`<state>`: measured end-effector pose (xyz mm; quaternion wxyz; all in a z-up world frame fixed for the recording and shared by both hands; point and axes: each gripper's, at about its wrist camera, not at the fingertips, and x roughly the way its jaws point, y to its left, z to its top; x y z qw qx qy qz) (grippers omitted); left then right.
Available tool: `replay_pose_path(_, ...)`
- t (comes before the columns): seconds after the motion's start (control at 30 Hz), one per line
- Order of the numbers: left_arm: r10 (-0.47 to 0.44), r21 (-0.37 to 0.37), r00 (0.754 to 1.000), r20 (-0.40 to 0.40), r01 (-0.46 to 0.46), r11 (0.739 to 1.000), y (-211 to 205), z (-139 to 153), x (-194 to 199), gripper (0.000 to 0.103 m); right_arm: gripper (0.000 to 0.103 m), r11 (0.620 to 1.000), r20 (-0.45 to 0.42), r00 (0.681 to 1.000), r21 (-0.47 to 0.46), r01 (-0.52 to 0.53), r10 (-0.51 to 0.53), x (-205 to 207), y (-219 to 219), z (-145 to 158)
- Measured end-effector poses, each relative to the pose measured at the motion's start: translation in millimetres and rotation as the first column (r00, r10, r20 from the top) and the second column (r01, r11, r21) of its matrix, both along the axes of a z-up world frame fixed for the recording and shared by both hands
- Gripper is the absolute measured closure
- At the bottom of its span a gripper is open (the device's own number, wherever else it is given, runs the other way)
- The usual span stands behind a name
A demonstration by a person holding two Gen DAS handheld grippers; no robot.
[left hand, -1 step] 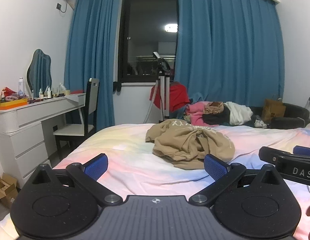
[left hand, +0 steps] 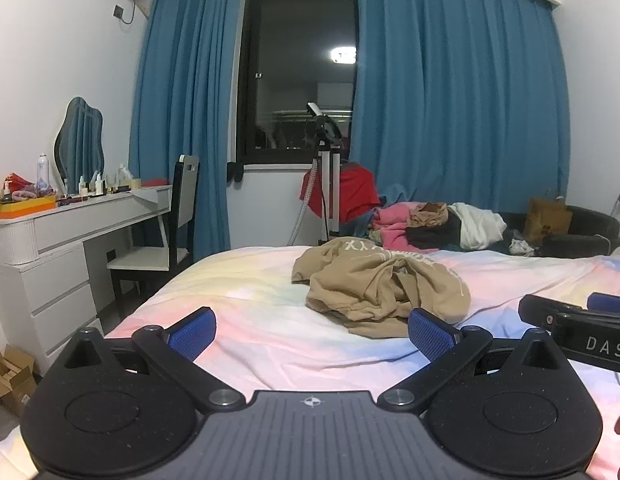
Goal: Fold clothes
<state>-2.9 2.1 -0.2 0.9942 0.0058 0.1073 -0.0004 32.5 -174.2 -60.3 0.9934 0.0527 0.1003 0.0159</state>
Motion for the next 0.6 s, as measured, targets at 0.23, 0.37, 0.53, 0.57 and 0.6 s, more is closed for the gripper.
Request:
replay_pose_path(0.23,-0.003,-0.010,1.000,-0.001,0.003,1.000,7.3,-0.7,-10.2,0.000,0.012,1.000,-0.032,0.999,-0.006,0.027,-0.027,2.8,2.2,0.2)
replay_pose_path(0.37,0.010,0.007,0.999,-0.035,-0.010,1.000,-1.1,0.2,6.1,0.000,0.012,1.000,-0.047,0.999,0.006,0.015,-0.015,7.6,2.7,-3.0)
replay_pose_path(0.53,0.016,0.004,0.999,-0.035,-0.016,1.000,-0.3,0.2,8.0,0.000,0.012,0.999,-0.081,0.996,0.026,-0.029,0.031,9.9,6.2,-4.4)
replay_pose_path(0.57,0.018,0.004,0.999,-0.034,-0.018,1.000,-0.1,0.1,8.4,0.000,0.012,1.000,-0.082,0.996,0.019,-0.019,0.021,9.9,7.3,-5.4)
replay_pose_path(0.6,0.019,0.003,0.999,-0.034,-0.019,1.000,0.0,0.1,8.8,0.000,0.012,1.000,-0.076,0.997,0.011,-0.013,0.013,9.6,8.3,-6.4)
